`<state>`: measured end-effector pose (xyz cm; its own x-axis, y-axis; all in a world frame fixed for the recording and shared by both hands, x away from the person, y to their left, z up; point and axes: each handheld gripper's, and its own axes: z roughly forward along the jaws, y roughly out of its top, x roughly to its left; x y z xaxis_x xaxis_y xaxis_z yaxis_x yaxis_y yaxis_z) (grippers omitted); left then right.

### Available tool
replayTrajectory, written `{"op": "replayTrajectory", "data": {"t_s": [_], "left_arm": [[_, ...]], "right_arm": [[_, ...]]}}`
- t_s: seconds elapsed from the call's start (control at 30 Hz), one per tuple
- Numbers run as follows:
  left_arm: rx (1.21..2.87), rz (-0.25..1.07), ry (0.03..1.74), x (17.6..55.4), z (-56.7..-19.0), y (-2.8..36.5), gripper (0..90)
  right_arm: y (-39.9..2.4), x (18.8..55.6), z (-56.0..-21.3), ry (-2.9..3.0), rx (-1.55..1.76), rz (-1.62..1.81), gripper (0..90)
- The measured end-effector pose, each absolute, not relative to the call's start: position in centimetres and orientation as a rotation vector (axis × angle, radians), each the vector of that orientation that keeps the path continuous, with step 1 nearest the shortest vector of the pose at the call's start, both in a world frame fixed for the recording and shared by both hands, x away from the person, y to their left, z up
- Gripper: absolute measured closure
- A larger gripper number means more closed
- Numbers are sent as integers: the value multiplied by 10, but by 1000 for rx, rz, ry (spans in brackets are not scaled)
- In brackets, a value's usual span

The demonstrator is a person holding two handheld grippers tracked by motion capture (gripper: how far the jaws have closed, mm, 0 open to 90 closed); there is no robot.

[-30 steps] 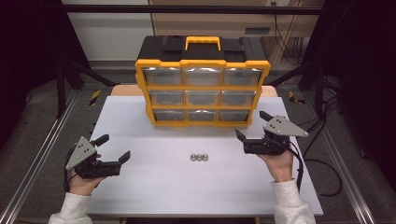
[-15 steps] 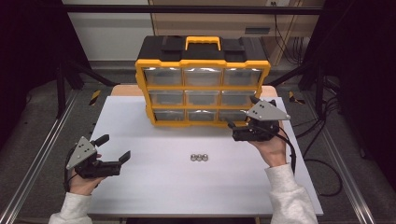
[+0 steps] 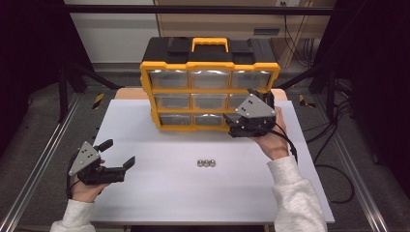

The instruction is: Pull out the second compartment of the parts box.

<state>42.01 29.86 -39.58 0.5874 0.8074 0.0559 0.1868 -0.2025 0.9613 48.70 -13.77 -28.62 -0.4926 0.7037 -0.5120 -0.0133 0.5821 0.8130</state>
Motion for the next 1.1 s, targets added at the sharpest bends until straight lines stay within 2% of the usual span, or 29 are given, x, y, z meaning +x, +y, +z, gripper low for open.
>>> {"op": "replayTrajectory", "data": {"t_s": [0.67,1.1], "left_arm": [[1710,710,831,420,-395,302,18],[1719,703,821,420,-396,299,17]], "right_arm": [[-103,516,-257,1946,364,804,83],[-87,535,-255,1976,260,769,105]]}}
